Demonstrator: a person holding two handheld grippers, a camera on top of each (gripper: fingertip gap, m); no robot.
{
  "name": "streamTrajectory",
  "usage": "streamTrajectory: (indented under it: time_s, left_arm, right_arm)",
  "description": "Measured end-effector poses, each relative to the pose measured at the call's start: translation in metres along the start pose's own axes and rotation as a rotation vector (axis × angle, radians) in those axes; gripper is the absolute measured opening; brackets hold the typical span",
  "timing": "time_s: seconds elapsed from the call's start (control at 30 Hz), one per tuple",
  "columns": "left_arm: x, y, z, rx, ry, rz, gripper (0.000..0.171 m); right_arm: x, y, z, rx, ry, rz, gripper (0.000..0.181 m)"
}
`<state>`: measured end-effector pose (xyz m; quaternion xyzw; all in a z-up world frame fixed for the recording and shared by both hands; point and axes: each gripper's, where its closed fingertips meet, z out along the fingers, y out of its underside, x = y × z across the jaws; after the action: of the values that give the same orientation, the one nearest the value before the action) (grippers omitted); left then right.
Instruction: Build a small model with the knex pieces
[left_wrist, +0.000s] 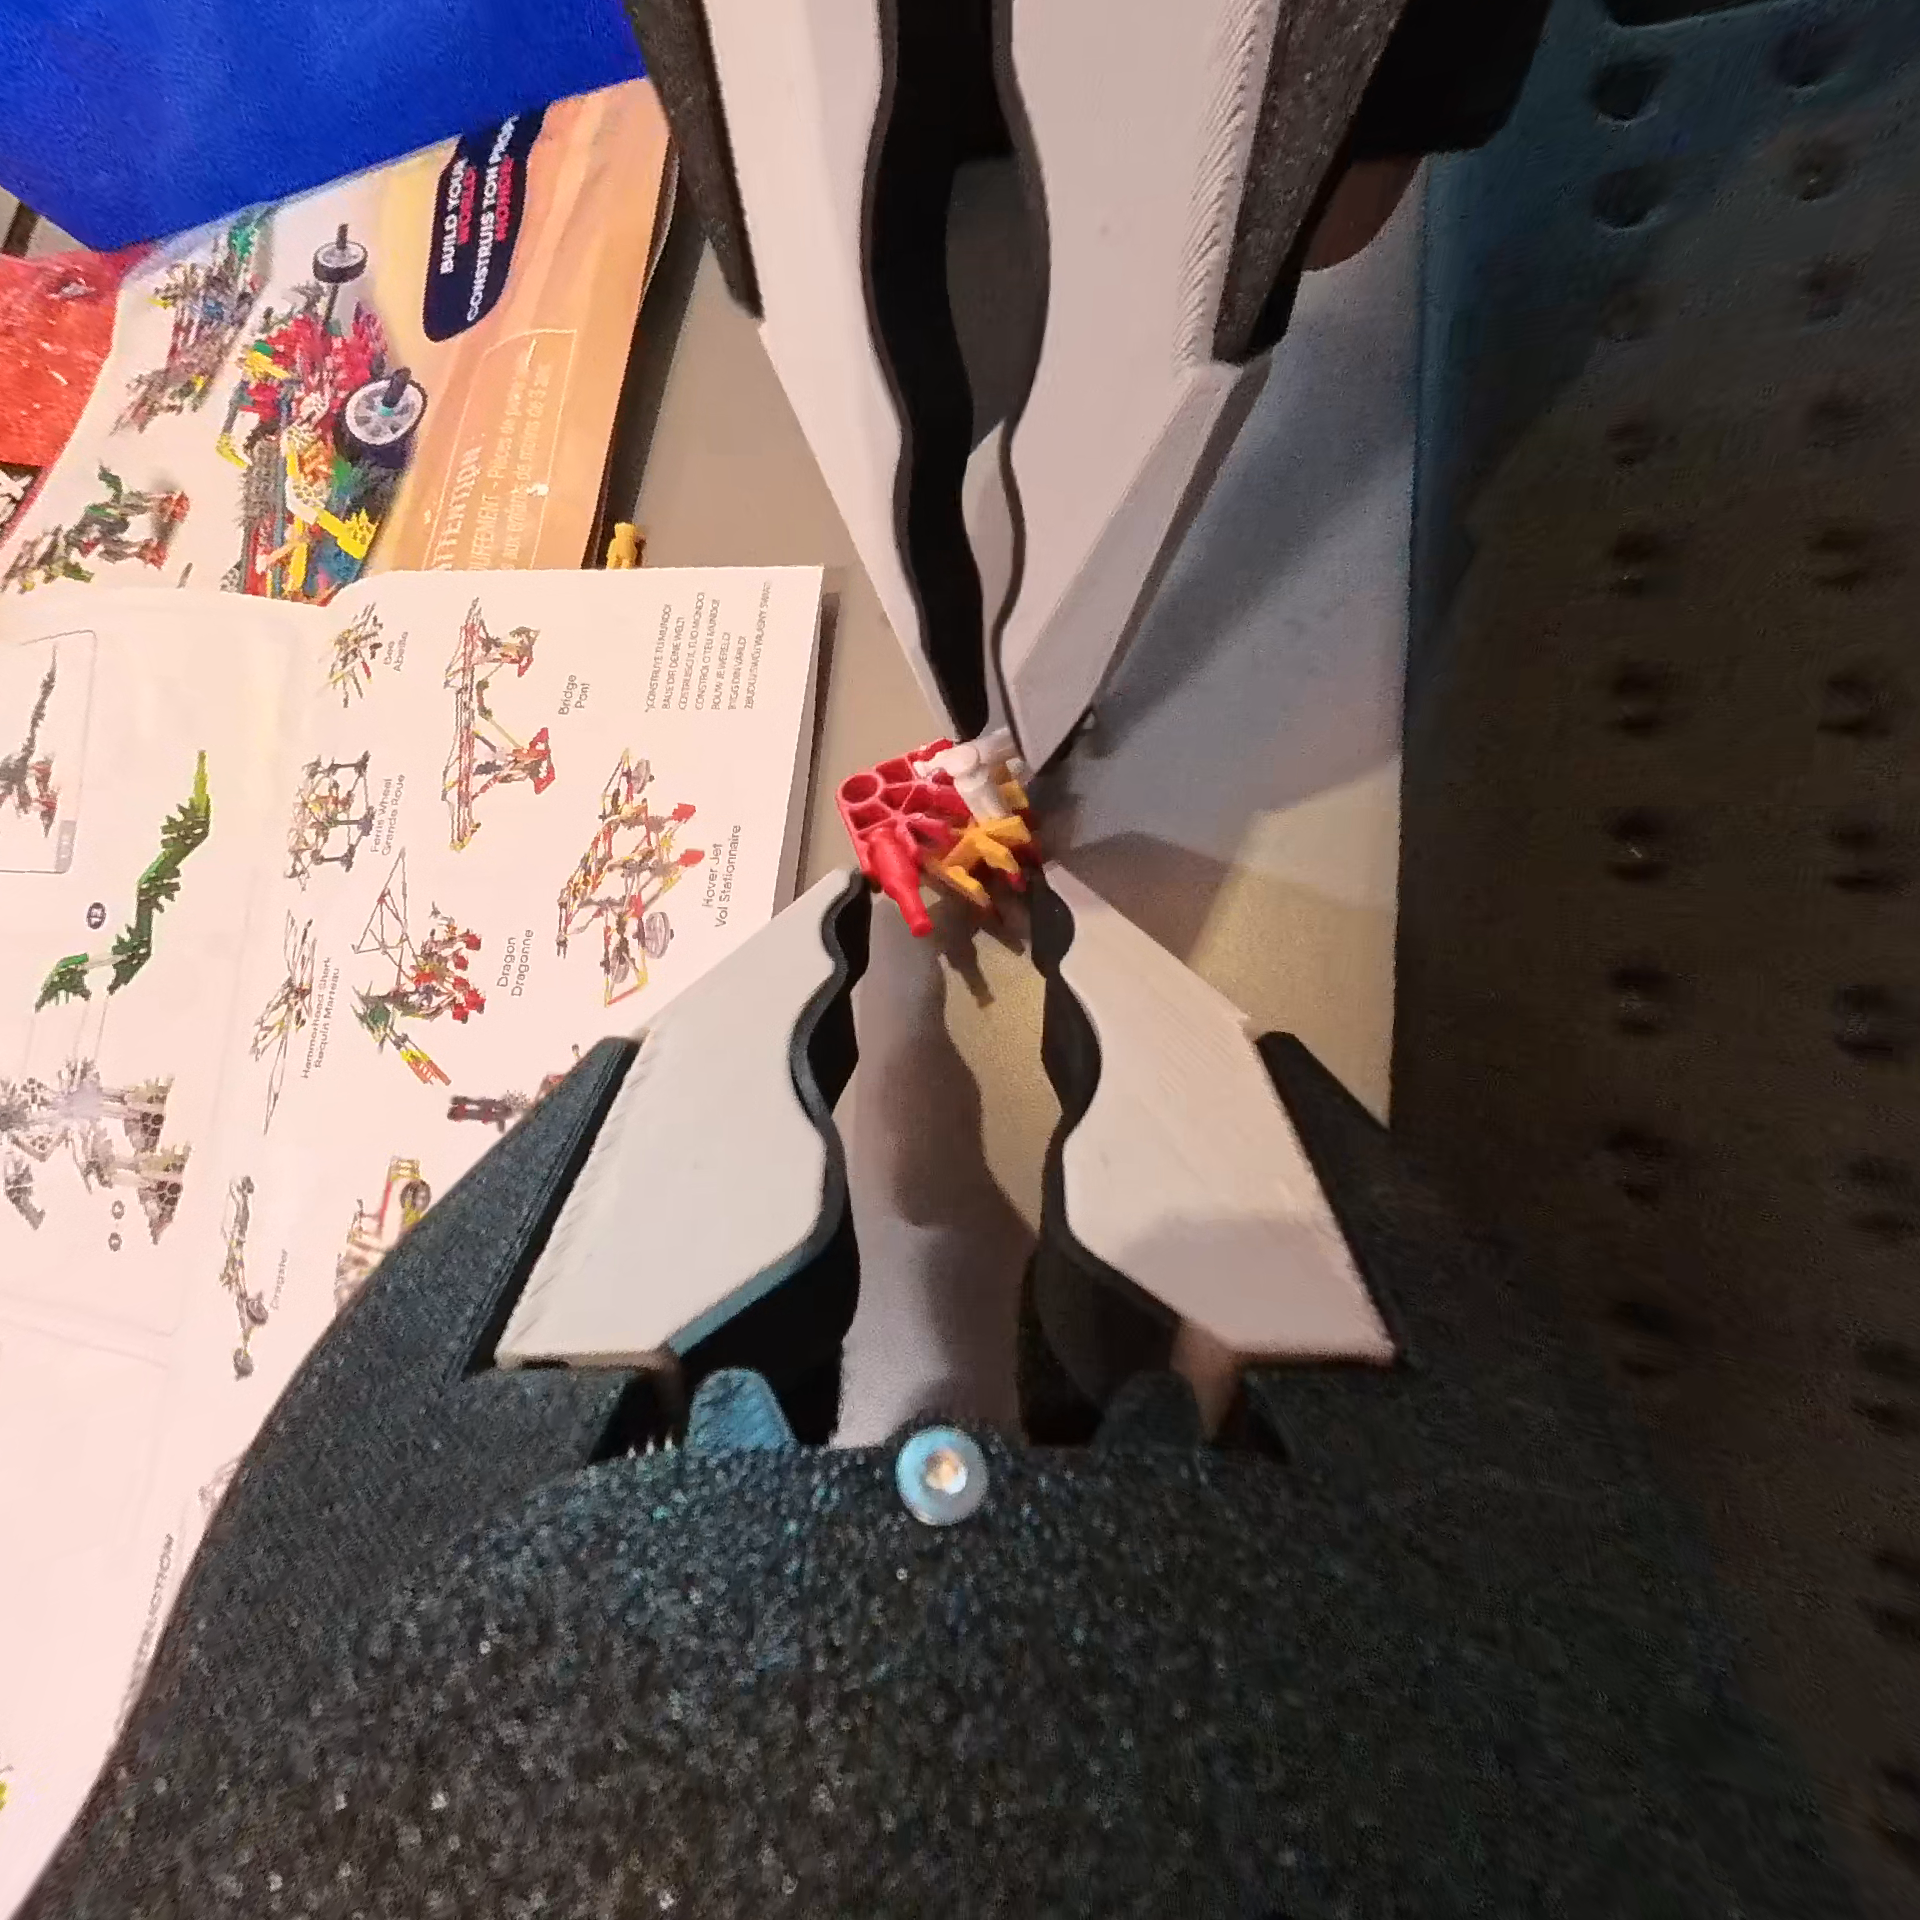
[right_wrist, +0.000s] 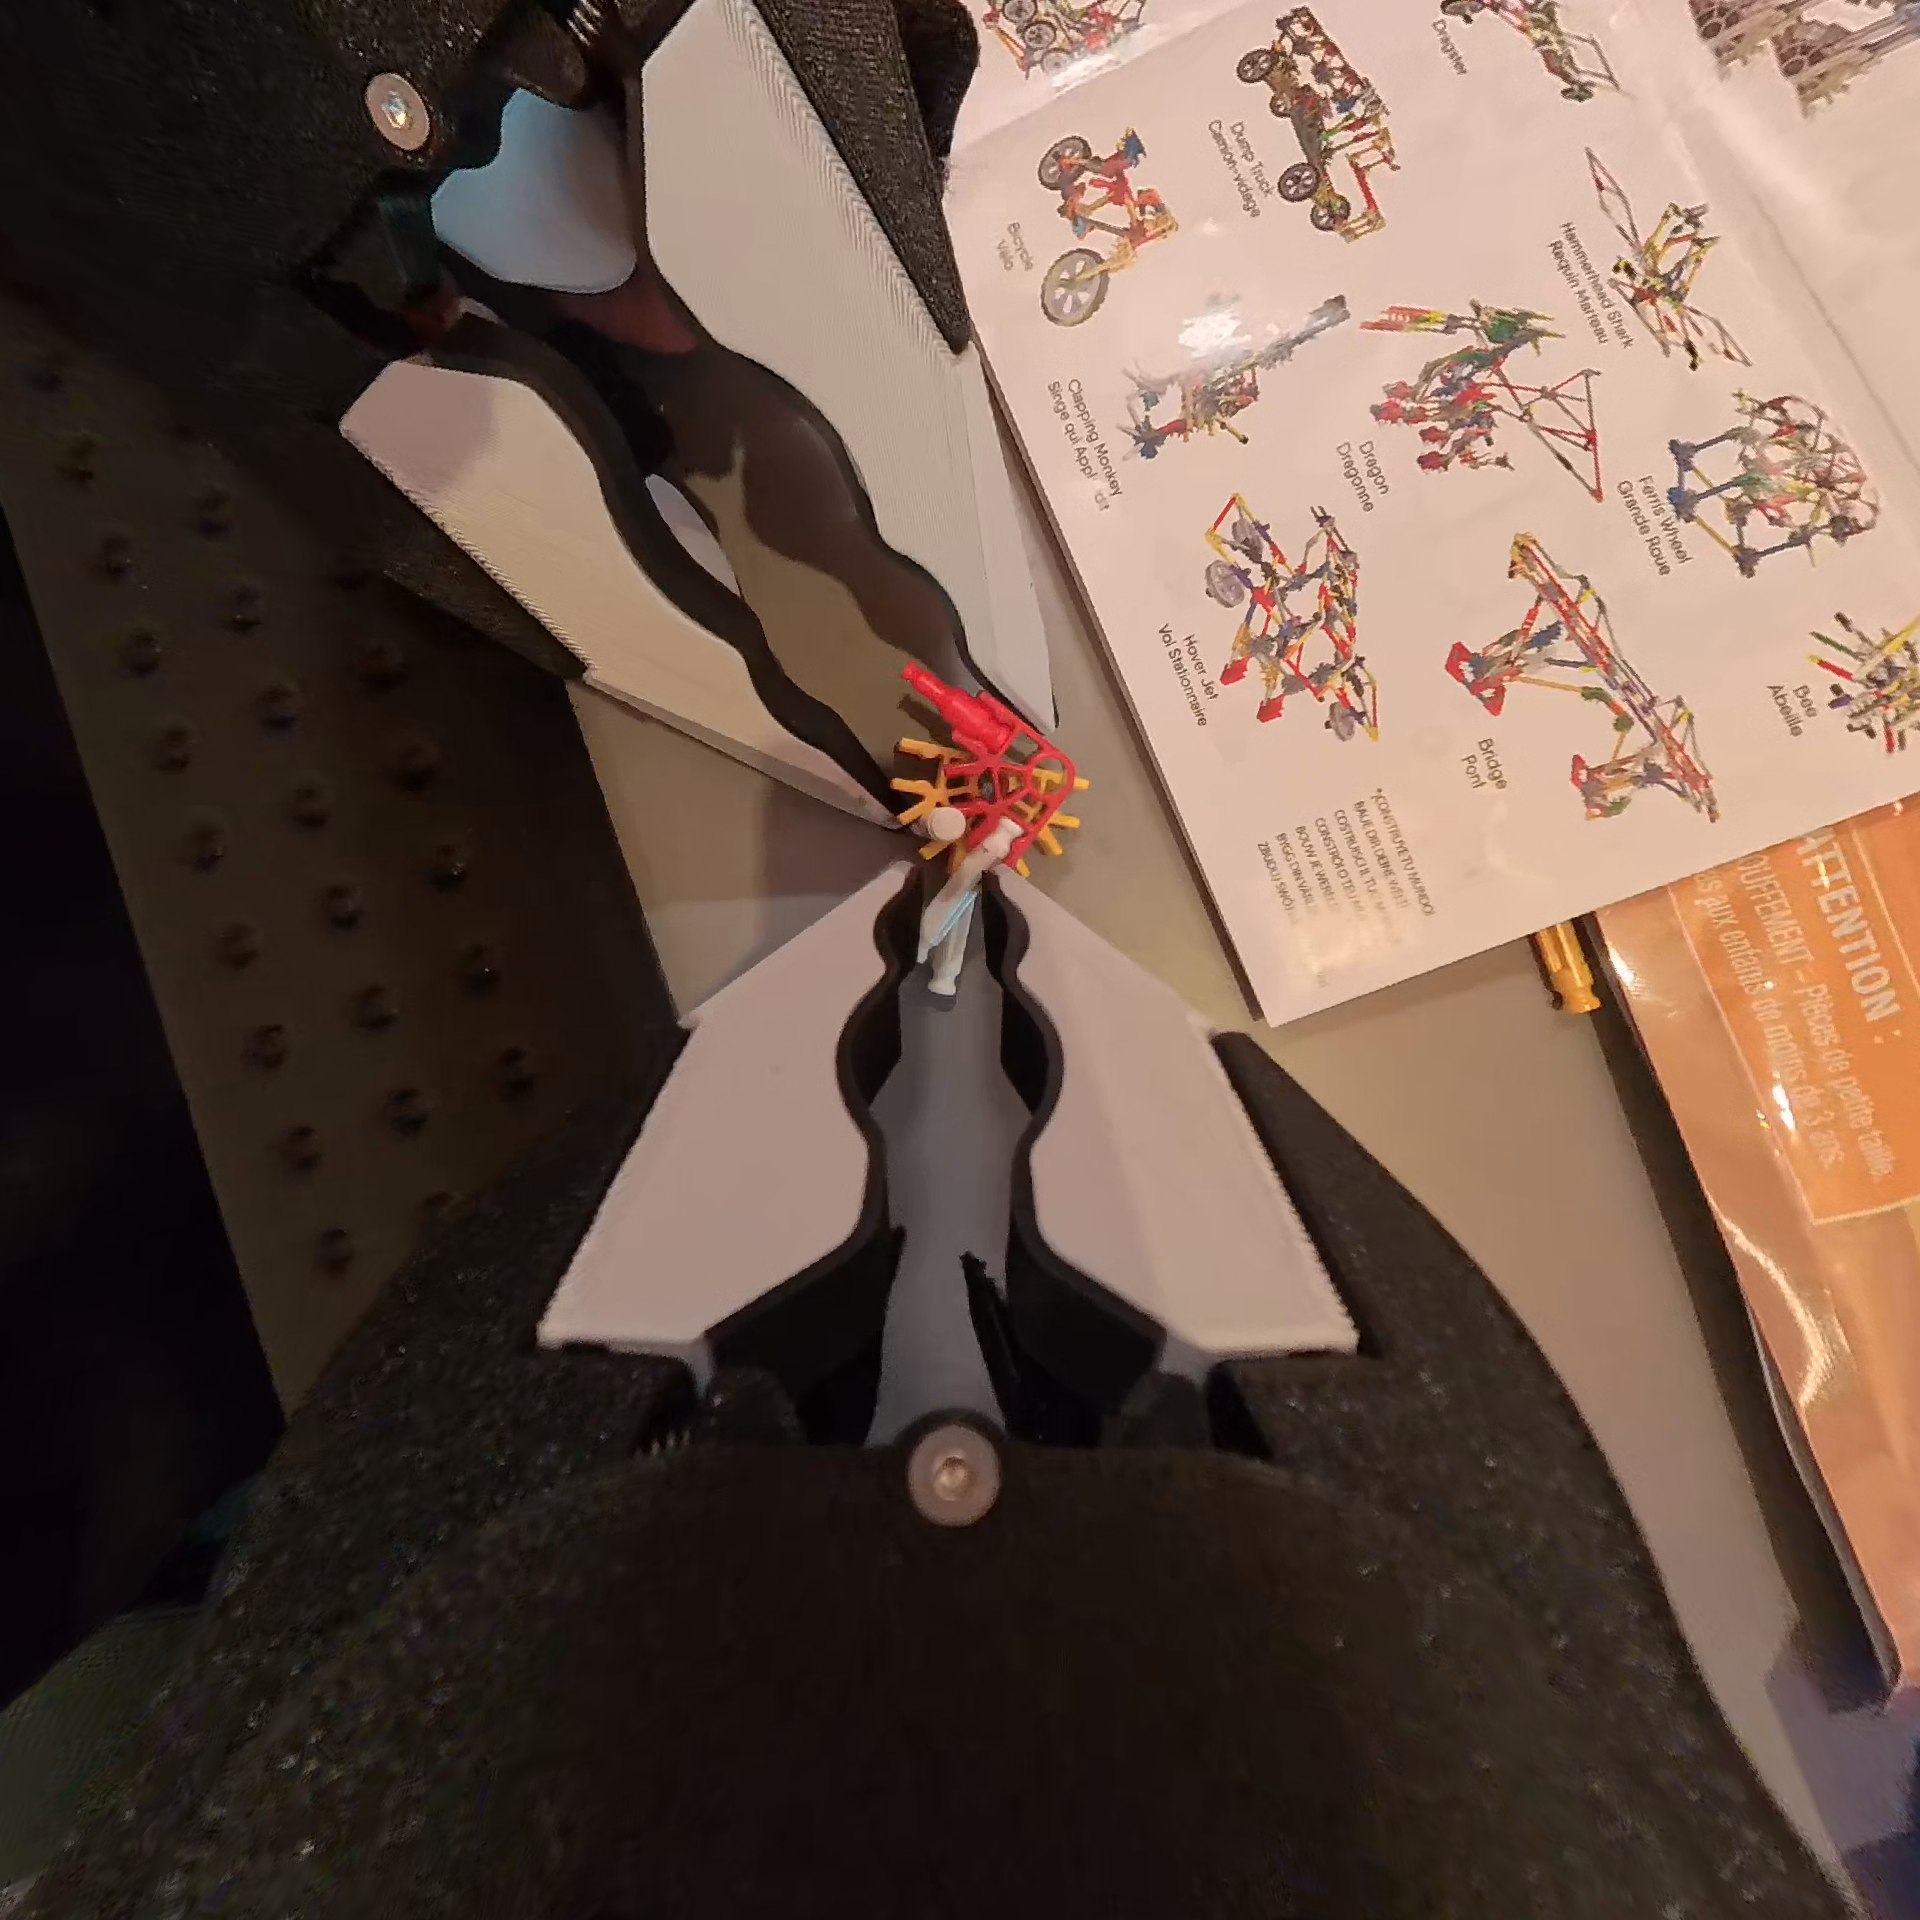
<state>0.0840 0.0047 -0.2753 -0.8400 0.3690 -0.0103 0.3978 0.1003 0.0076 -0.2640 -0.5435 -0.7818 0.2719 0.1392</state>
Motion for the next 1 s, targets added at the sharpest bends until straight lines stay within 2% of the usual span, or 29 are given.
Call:
streamTrajectory:
  time_s: [0.17,0.6,0.87,1.0]
  left_arm:
    - [0.000,-0.001,0.001,0.000,-0.008,0.034,0.027]
    - [-0.003,-0.006,0.001,0.004,-0.043,0.051,0.046]
    - [0.000,-0.013,0.003,0.014,-0.046,0.069,0.048]
    - [0.007,-0.017,0.006,0.017,-0.026,0.085,0.040]
  right_arm:
    - [0.005,0.000,-0.002,0.025,0.026,0.001,0.004]
    - [0.014,0.006,-0.005,0.020,0.045,0.035,0.001]
    - [0.010,0.013,-0.009,0.007,0.021,0.060,0.001]
    - [0.006,0.018,-0.008,-0.014,0.007,0.066,0.000]
